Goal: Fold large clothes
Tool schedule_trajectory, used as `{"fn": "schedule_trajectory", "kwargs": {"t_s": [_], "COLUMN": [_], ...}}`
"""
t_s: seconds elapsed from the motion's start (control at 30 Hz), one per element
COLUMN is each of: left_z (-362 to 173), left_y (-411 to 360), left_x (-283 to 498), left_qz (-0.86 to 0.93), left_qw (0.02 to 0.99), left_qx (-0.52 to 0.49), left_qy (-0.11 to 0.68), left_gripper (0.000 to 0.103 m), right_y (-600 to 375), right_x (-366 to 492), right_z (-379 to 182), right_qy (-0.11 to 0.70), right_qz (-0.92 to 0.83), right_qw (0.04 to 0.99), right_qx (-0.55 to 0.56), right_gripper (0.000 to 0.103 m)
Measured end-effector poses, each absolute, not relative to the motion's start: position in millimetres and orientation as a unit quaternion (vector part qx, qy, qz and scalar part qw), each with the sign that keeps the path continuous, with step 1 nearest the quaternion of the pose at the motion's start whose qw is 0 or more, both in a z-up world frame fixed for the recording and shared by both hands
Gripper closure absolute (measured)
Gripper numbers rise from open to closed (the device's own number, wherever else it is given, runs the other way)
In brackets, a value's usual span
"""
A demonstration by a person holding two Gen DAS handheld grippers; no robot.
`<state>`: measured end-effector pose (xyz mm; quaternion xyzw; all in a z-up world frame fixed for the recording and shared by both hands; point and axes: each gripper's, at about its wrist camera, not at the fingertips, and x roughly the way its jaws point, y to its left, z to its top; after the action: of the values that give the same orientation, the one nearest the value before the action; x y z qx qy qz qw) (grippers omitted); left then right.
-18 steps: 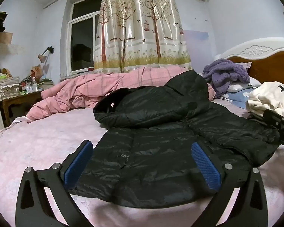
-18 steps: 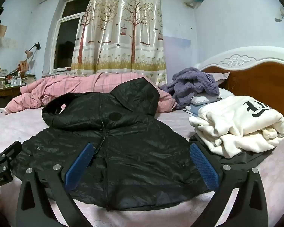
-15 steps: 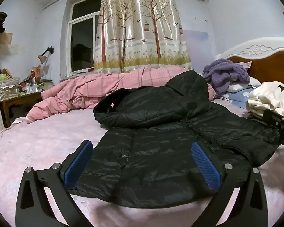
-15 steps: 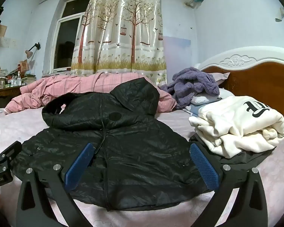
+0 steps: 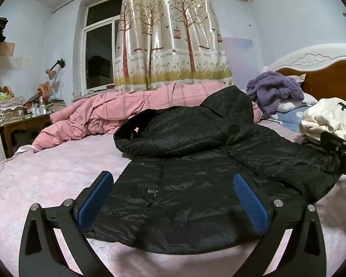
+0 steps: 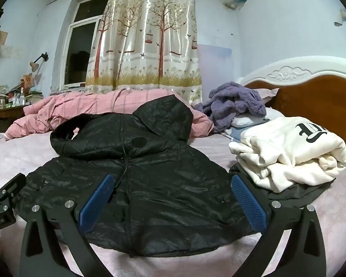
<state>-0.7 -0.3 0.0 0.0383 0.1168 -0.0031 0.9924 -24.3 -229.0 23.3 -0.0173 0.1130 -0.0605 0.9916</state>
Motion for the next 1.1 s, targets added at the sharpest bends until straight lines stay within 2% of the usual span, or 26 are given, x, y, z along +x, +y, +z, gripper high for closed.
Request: {"fn": "schedule_trajectory", "kwargs": {"t_s": [1.1], "left_z": [2.7], "left_y": [-3.3], "left_x": [-4.7], "left_qz": [-0.002], "left_qw": [0.993], "left_qx": [0.042], "left_qy": [0.109], "left_gripper": [0.000], "right_y": [-235.6], "right_x": [-21.4], "right_z": [24.2], "right_qy": [0.130], "right_qz": [-0.097], "right_qw": [0.986], "right_qx": [-0.027], "right_gripper": [0.000]}}
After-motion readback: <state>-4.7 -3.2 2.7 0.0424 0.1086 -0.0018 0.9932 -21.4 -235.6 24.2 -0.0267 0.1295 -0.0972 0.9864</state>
